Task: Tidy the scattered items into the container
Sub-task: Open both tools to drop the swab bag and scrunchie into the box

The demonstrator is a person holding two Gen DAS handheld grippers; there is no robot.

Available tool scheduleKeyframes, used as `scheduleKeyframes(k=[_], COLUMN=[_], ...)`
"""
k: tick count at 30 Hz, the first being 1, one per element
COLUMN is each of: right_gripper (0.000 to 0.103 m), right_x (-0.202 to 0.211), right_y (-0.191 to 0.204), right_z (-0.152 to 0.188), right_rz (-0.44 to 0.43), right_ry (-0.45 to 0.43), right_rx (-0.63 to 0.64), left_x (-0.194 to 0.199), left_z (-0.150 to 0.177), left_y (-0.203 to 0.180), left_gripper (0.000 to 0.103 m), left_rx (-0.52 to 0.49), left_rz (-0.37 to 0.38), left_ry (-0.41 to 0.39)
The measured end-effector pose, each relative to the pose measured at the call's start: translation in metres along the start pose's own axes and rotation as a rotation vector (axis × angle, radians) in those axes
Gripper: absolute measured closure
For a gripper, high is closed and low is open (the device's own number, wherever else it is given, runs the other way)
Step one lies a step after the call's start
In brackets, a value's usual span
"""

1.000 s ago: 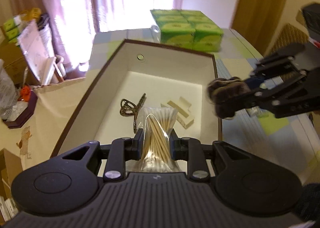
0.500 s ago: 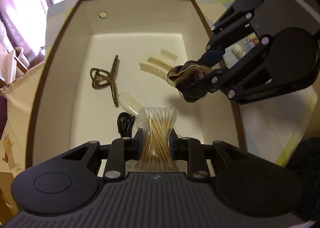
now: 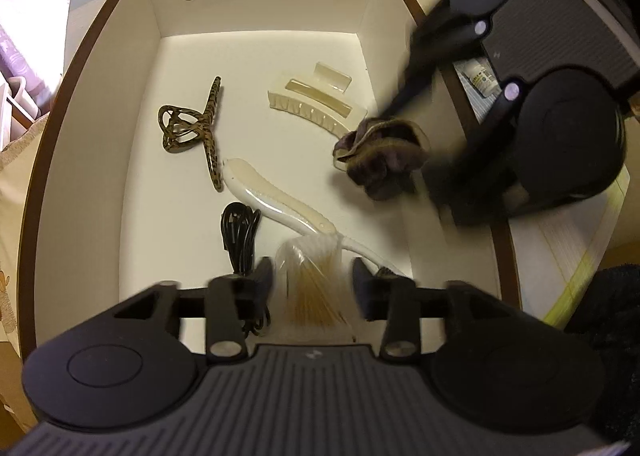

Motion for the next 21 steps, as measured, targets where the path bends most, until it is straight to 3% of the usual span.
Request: scheduleKeyframes(k=[1,4,7,10,14,21], right_gripper=[0.004,0.004,0.004,0.004,0.004,0.004], right_x=[0.003,0.007,0.009,0.011,0.018,0.031], right_y=[0.002,0.002,0.001,-0.001,-0.001,0.000], right_z=[0.000,0.000,0.001,0.004,0.009,0.017], right_rz=[0.034,0.019,0.029,0.025,0.038,0.052], right_ry=[-0.022,-0.029,-0.030,-0.029,-0.037,-0.069], right_rx=[0.023,0.042,0.052,0.058,0.071,0.075], left_x=[0.000,0.001,0.005,0.009,0.014,0.022], left_z=[0.001,0.004,0.006,0.007,0.010,0.014], left_y=[-0.001,-0.001,0.000,-0.001,0.000,-0.004], left_gripper=[0.049,0.047,0.032,0.028,0.015,0.009], left_rx=[-0.006,-0.006,-0.002,-0.005,0.007,0.011], left_rz=[-0.010,-0.012,-0.031,-0.052,-0.069,-0.111], left_ry=[0.003,0.001,-0.004,-0.004,0.001,-0.004])
Point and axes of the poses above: each gripper's, at about its wrist camera, not at the fingertips, and x roughly against the way its jaws point, y to its left, z to its underside, the point moved 4 cm from there along -x, roughly the way its jaws point, and after that the axes turned 9 degrees about y, right-handed, at the moved point
